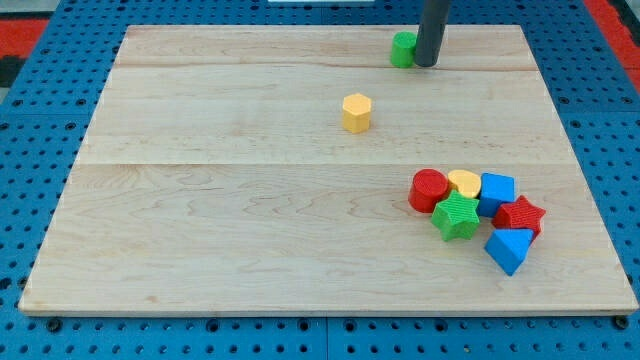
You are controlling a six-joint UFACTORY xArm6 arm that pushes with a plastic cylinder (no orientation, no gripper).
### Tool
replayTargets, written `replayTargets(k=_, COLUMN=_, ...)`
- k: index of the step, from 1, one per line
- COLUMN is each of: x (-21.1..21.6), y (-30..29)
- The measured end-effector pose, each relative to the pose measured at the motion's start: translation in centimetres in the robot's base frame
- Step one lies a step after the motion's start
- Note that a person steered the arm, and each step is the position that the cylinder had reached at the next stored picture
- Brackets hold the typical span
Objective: Place the yellow hexagon left to the green circle
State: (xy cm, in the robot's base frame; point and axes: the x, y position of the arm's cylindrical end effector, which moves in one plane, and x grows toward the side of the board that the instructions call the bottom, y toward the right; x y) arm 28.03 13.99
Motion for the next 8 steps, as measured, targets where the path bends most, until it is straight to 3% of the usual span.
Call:
replayTargets(k=2, x=10.4, y=-0.2)
replayTargets(k=3, x=11.6, y=-3.0)
replayTargets(k=5, x=8.9, y=-9.7)
replayTargets(k=7, x=10.3, y=-13.1)
replayTargets(k=8, x=5.4, y=-15.0)
